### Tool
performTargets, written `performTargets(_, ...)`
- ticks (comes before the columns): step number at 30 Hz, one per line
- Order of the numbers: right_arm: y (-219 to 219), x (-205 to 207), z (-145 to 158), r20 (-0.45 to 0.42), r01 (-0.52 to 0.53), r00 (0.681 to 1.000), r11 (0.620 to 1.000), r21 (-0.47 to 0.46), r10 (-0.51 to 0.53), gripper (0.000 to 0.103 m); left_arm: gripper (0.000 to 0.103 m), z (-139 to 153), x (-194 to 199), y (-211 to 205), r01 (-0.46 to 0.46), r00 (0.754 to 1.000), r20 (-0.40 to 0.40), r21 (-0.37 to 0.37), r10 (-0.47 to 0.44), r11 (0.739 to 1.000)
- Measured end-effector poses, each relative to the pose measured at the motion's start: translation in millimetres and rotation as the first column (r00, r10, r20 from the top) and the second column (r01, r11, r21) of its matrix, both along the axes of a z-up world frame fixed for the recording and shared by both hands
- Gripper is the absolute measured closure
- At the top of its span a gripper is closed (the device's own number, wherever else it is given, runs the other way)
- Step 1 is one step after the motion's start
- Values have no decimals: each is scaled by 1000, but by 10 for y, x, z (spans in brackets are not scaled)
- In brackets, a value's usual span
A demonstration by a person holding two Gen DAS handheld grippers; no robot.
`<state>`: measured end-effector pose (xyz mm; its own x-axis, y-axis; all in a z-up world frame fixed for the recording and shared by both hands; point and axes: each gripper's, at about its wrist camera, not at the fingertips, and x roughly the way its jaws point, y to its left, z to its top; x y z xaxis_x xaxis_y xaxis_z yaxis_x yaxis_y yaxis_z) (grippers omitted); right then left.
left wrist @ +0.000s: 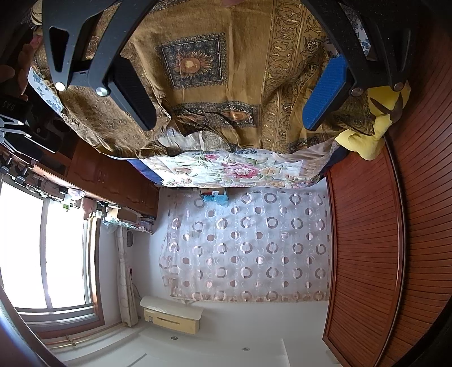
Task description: Fold small clothes
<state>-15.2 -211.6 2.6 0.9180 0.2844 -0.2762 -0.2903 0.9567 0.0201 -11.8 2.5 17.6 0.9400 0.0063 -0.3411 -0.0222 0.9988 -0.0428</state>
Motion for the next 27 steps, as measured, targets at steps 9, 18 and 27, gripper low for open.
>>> performTargets(9,-3,0,-3,0,-6,1000,1000,1,6,0,0,-33,3,-4,1,1000,1,-1,-1,1000)
performTargets(18,8,-15,2,2,-18,1000,1000,3,18,0,0,-28,5,-7,2,1000,-5,2,-2,1000)
performTargets(27,83,45,-63,-28,-64,998,998,0,64,0,0,-131,37,124,-11,999,-48,14,12,1000)
